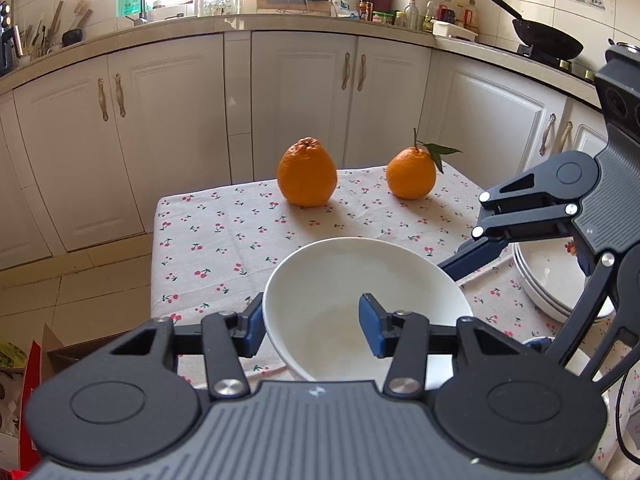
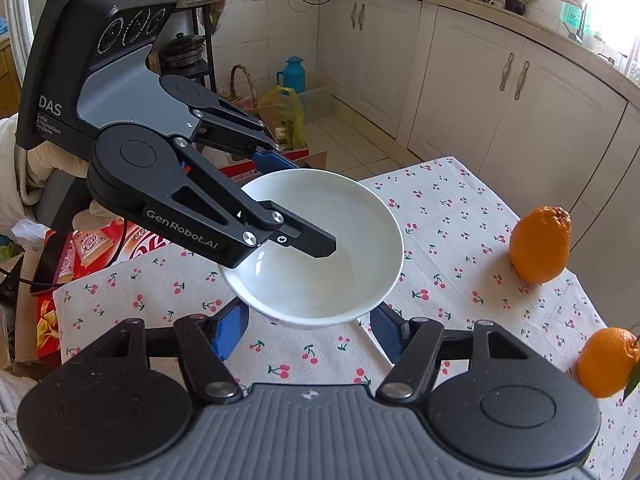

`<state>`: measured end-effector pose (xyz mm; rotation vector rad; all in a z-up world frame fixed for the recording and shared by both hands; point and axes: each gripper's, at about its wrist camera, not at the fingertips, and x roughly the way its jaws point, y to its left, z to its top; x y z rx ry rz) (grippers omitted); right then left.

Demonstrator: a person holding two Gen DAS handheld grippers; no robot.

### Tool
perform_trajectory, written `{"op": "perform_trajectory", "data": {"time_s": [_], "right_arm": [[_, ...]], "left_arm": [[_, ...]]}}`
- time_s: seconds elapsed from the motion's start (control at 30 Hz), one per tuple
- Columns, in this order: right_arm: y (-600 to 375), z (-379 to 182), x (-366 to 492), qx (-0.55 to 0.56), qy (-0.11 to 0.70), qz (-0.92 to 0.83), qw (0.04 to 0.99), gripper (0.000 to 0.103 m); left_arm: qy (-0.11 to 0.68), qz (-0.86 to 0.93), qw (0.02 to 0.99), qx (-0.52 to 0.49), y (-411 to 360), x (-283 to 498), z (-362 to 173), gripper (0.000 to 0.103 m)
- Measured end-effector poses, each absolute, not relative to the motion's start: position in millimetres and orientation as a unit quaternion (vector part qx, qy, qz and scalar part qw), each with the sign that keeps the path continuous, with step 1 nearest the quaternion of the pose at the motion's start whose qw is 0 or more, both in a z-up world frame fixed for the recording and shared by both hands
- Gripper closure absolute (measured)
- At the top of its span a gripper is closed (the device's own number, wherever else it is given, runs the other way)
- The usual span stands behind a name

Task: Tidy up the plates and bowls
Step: 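Carry the held bowl with the left tool over the nested bowls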

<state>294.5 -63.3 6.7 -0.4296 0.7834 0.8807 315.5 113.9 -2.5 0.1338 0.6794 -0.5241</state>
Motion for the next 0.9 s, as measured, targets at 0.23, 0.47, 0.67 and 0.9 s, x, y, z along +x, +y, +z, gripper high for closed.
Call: {"op": "perform_trajectory", "data": {"time_s": [0.23,0.47,0.67,0.9], "right_arm": [[-88,22,259,-0.204,0.358,0.396,0.820,0.031],[-111,30,219,-0.198,0.353,0.383,0.830,0.031],[-129,29,193,-0.192,0.356,0.373,0.835,0.031],[-143,21,177,-0.181,0.364,0.366,0.837,0.031]], "left_arm": [[0.318,-0.269,0.907,0.064,93,284,11,0.056],[0.313,-0.285,0.903,0.067,71,254,16,0.056],[0.315,-0.297,0.898,0.073,52,232,14,0.055],[0.323,-0.306,0.893,0.073,39,219,7,0.055]]}}
